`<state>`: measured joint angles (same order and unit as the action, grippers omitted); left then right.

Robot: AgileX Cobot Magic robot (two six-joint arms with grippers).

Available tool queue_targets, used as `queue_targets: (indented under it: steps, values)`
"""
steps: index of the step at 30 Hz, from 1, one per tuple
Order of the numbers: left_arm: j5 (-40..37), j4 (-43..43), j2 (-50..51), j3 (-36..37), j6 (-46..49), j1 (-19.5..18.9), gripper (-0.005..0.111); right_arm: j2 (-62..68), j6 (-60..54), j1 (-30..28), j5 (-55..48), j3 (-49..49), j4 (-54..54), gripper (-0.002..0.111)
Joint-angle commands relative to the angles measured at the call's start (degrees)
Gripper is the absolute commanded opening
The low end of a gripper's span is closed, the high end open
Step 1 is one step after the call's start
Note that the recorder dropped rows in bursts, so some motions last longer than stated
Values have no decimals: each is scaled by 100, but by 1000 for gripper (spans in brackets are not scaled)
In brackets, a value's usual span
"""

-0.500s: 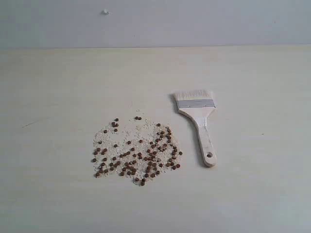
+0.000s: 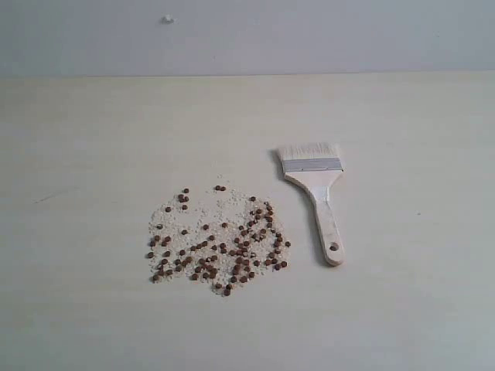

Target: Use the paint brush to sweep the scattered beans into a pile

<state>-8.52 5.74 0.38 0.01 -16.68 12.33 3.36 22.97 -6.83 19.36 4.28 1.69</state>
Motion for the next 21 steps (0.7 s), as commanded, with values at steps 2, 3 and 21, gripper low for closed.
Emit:
queue_targets:
  steps: [2, 3, 21]
  values:
    - [20, -23, -38, -1, -4, 47, 0, 1345, 73, -30, -496, 820, -30, 0]
    - [20, -23, -38, -1, -4, 47, 0, 1687, 73, -30, -604, 981, -30, 0]
    - [20, -23, -38, -1, -3, 264, 0, 6841, -1496, 927, -5367, 4333, -12, 0]
